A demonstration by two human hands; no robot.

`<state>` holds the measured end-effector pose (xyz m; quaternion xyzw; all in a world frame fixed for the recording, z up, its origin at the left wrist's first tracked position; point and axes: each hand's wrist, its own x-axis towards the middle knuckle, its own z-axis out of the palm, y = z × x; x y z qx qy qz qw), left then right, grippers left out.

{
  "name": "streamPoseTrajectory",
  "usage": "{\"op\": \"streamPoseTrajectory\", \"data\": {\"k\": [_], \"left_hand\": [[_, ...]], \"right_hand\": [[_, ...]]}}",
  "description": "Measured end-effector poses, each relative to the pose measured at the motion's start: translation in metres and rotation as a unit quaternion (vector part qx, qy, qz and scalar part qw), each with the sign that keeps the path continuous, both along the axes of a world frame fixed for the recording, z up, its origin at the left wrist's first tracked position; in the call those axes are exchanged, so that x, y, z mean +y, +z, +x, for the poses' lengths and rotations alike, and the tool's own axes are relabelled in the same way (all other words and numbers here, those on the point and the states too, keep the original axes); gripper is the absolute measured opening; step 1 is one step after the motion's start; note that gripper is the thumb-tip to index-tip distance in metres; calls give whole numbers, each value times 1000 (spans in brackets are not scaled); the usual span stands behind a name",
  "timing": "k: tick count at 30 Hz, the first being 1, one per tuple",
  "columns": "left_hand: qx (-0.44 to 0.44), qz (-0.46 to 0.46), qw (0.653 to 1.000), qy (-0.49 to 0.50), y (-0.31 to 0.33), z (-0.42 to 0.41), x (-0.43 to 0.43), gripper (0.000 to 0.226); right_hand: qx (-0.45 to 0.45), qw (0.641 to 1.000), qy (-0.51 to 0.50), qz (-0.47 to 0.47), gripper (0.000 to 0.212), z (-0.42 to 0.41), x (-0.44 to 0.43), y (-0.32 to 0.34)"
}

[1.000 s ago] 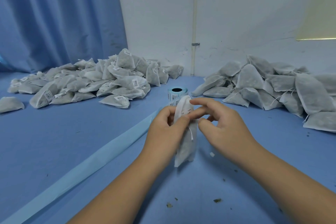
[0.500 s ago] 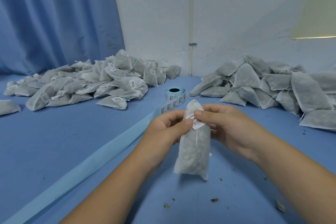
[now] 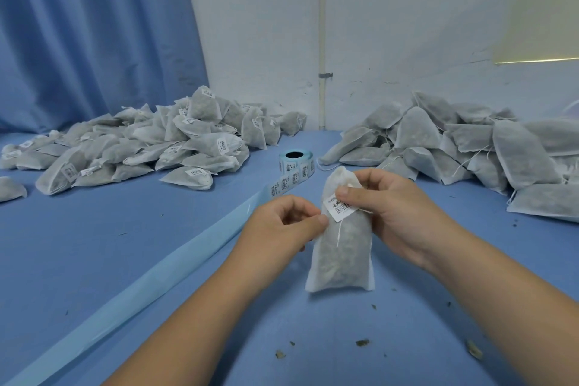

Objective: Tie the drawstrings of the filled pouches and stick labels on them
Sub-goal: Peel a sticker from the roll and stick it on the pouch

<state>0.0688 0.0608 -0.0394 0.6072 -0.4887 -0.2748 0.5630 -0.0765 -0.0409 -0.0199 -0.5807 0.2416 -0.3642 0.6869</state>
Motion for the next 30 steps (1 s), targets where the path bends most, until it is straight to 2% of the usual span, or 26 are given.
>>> {"op": "streamPoseTrajectory", "data": {"k": [4, 9, 11, 14, 17, 21, 23, 26, 28, 30], "left_hand": [[19, 9, 1000, 0, 2, 0, 0, 15], [21, 19, 1000, 5, 3, -1, 0, 27], [24, 25, 999, 11, 4, -2, 0, 19], [93, 29, 995, -30, 5, -2, 1, 8], [70, 37, 994, -79, 2, 1, 2, 30], [64, 17, 994, -89, 2, 1, 4, 14], [129, 9, 985, -115, 3, 2, 4, 19], [263, 15, 948, -181, 6, 2, 6, 47], [299, 18, 933, -198, 7, 2, 7, 56], [316, 13, 928, -197, 7, 2, 7, 54]], "right_hand": [[5, 1000, 12, -6, 20, 0, 1, 0], [14, 999, 32, -3, 37, 1, 1, 0], [17, 999, 33, -3, 47, 1, 1, 1], [7, 999, 31, -11, 58, 1, 2, 2], [8, 999, 37, -28, 60, 1, 5, 1], [16, 998, 41, -35, 55, 3, 10, -1], [-6, 998, 55, -20, 51, 3, 11, 0], [-44, 996, 75, 8, 41, 6, 16, 0], [-49, 996, 68, -3, 32, 8, 19, -1], [-39, 997, 59, -31, 37, 9, 21, -1]]}}
